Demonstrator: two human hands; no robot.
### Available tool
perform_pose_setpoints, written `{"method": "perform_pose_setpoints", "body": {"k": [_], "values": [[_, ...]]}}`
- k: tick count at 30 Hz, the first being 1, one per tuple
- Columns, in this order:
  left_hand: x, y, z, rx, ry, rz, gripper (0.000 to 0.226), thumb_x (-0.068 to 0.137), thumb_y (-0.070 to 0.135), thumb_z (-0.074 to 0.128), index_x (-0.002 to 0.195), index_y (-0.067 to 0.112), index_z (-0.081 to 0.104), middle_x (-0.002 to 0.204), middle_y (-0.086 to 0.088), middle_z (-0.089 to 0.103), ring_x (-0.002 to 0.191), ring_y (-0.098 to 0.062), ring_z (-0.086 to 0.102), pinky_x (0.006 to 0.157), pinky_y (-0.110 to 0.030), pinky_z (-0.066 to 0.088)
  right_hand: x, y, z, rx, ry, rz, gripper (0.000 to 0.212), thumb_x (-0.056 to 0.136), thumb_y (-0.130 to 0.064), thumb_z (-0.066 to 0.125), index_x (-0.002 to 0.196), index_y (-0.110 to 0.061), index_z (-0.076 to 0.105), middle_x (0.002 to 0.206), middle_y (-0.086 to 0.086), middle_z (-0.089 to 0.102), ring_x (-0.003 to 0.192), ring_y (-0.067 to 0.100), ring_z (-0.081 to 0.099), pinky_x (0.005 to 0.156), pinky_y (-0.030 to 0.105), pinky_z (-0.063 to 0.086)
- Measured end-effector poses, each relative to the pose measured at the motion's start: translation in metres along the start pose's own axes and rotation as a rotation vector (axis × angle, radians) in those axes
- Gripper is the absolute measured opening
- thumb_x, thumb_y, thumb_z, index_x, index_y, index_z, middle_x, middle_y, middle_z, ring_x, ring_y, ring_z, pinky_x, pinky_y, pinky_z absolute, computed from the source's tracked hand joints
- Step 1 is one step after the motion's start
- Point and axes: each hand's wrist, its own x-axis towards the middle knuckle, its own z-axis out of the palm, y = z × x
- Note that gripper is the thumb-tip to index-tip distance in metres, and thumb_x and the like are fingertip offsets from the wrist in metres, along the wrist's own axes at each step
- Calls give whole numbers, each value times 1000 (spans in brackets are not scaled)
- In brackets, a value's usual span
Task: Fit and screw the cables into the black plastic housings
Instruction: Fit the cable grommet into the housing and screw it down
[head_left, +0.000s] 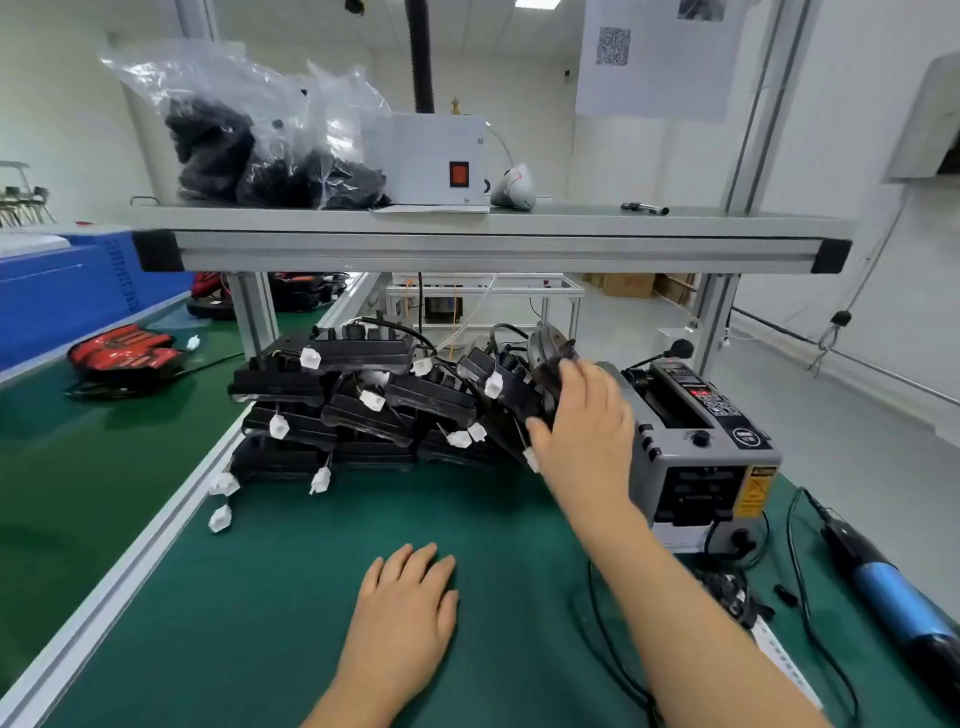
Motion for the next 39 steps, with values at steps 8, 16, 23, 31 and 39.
{"method": "perform_pose_setpoints", "body": {"k": [8,16,23,31,39], "values": [[0,0,-1,-43,-12,11,41,52,42,88,89,33,75,98,11,72,92,-14,70,76,-37,57,74,19,11,-305,-301,125,65,75,-56,66,124,-17,46,127,7,57,127,28,42,110,56,20],[5,-11,10,-175,-132,-89,43,98,49,29,139,38,37,150,19,27,142,-6,13,118,-30,4,69,8,-10,-101,-142,43,58,76,-51,65,121,-17,50,116,3,57,109,23,54,109,52,25],[12,-26,-25,-934,-44,-420,22,97,22,50,115,23,62,116,11,60,109,-4,53,91,-15,35,3,-35,-61,-21,-107,-192,60,72,-54,69,120,-23,51,109,-1,56,107,20,53,112,51,24],[-14,-45,-59,-1340,44,-620,15,96,24,52,101,23,66,101,-3,68,87,-19,68,73,-28,55,-117,-58,-70,-7,-158,-392,59,55,-45,77,107,-21,61,92,0,56,84,25,60,105,54,36],[-41,-25,-75,-1309,-194,-551,23,91,42,54,103,29,68,96,13,73,86,-8,69,68,-24,55,-178,-54,-41,2,-265,-505,65,43,-47,77,103,-25,66,87,-2,57,80,21,62,101,44,31]]}}
